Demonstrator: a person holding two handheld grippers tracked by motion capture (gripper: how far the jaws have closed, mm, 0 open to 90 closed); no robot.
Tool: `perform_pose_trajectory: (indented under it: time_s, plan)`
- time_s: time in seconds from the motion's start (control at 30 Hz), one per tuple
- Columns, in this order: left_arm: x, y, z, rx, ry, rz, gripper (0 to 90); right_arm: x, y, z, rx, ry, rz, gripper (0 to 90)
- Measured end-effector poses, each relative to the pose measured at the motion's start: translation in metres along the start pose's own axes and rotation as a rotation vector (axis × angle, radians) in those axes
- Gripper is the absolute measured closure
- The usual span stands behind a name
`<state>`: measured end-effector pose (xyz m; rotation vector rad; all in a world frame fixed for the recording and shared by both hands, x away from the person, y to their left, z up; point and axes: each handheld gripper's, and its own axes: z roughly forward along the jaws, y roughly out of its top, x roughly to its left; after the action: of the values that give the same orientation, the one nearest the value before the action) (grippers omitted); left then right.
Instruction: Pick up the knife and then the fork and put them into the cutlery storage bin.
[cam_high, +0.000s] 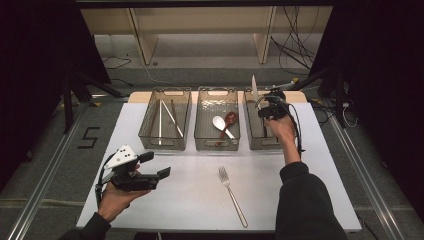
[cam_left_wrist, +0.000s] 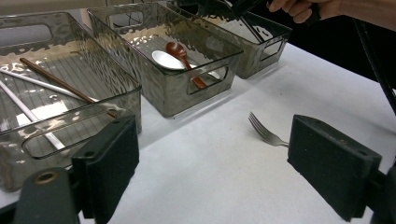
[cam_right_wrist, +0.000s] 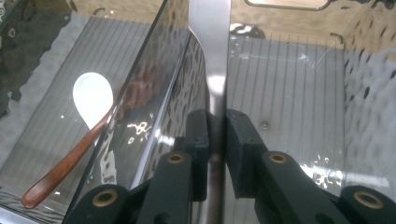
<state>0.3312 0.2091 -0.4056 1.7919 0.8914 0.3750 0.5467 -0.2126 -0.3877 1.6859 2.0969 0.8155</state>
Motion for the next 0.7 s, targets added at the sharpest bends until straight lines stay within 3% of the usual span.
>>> perform_pose_trajectory:
  time_s: [0.33, 0.47, 0.7]
  plan:
    - [0.000, 0.000, 0.000, 0.000, 0.000, -0.002, 15.9, -0.001, -0.003, 0.007, 0.023, -0.014, 0.020, 80.0]
    - [0.000, 0.000, 0.000, 0.000, 0.000, -0.002, 15.9, 0.000, -0.004, 0.010, 0.056, -0.014, 0.017, 78.9]
    - [-0.001, 0.000, 0.000, -0.002, -0.001, -0.003, 15.9, 0.003, 0.000, -0.003, 0.012, 0.028, 0.001, 69.8]
